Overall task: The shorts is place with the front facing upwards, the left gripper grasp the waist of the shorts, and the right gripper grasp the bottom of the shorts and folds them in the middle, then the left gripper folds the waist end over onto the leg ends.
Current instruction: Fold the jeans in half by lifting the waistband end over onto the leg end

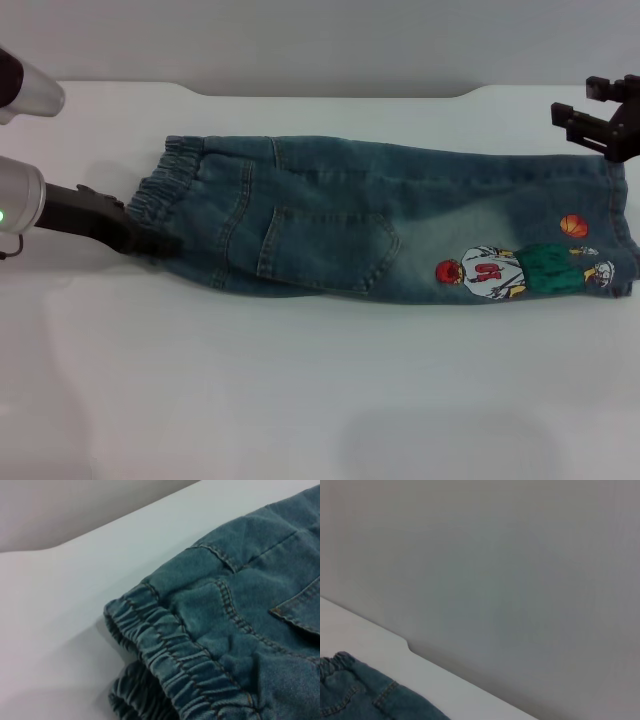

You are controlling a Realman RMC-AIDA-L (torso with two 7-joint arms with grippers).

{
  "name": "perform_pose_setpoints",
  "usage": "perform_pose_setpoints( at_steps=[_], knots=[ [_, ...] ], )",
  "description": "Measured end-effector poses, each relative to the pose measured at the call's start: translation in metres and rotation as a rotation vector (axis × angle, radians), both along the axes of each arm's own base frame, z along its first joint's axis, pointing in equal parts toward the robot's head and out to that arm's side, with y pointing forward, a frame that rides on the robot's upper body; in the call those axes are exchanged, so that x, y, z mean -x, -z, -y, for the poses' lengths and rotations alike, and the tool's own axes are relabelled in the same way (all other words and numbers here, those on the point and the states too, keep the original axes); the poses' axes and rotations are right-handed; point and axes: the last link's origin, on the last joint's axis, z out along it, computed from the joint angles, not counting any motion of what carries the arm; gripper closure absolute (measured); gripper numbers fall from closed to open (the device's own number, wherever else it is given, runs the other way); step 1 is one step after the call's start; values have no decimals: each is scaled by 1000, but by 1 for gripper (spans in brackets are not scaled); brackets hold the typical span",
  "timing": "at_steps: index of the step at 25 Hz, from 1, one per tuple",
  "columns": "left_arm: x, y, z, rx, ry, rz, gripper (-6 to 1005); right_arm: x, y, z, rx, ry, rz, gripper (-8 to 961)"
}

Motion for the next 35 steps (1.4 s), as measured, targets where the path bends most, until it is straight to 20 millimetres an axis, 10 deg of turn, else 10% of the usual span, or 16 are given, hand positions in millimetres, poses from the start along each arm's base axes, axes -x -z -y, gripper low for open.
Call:
perform_pose_setpoints(
  at_steps=[10, 35],
  knots=[
    [-4, 2, -2, 12, 21, -18, 287, -3, -1, -1, -13, 13, 0, 420],
    [-14, 5, -5, -4, 69, -46, 901, -12, 0, 5, -10, 40, -2, 420]
  ],
)
